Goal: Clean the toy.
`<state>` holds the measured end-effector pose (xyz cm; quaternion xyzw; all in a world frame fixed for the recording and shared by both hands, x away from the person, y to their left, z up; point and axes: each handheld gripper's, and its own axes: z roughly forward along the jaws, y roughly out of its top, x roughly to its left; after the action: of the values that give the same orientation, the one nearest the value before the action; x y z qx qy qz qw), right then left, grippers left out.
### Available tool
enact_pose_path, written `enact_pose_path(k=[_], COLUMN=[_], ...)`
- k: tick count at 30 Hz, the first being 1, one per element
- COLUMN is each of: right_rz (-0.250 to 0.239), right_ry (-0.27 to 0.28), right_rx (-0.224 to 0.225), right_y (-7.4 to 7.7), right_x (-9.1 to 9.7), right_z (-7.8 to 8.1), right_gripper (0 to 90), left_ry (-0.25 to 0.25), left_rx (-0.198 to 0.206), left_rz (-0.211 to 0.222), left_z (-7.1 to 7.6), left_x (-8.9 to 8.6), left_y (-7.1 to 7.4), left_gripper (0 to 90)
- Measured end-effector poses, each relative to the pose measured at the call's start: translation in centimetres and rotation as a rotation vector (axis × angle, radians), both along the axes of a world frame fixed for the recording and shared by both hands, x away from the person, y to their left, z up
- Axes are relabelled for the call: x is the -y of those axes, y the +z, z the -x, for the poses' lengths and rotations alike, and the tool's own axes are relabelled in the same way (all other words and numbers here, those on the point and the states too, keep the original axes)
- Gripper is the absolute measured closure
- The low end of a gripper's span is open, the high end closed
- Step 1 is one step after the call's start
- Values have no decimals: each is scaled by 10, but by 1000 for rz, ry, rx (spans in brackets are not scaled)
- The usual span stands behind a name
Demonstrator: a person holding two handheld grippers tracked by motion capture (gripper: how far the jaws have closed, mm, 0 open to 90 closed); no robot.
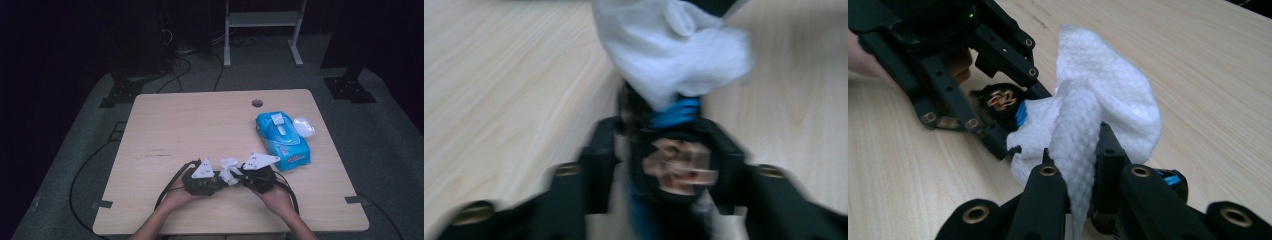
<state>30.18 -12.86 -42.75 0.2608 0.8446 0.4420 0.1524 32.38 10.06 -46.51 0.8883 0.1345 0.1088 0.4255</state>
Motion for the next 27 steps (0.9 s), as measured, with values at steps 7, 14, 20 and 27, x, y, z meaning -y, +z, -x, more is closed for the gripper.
enact_pose_path(k=[7,14,20,27], right_rz=[5,22,34,-58], right_ry=[-150,-129,-162,-121], right_rx=[-8,32,-1,-18], right_y=[1,0,-1,6], right_x=[32,21,33,30], right_z=[-9,-4,-10,-7], right_gripper=[843,843,843,842], left_ry=[15,40,34,33], left_rx=[12,-5,-4,-5], left_rz=[-2,7,13,16], left_z=[0,-2,-1,-1], left_x=[-1,-5,-6,-5], left_y=[0,-1,0,0], left_gripper=[590,584,587,586])
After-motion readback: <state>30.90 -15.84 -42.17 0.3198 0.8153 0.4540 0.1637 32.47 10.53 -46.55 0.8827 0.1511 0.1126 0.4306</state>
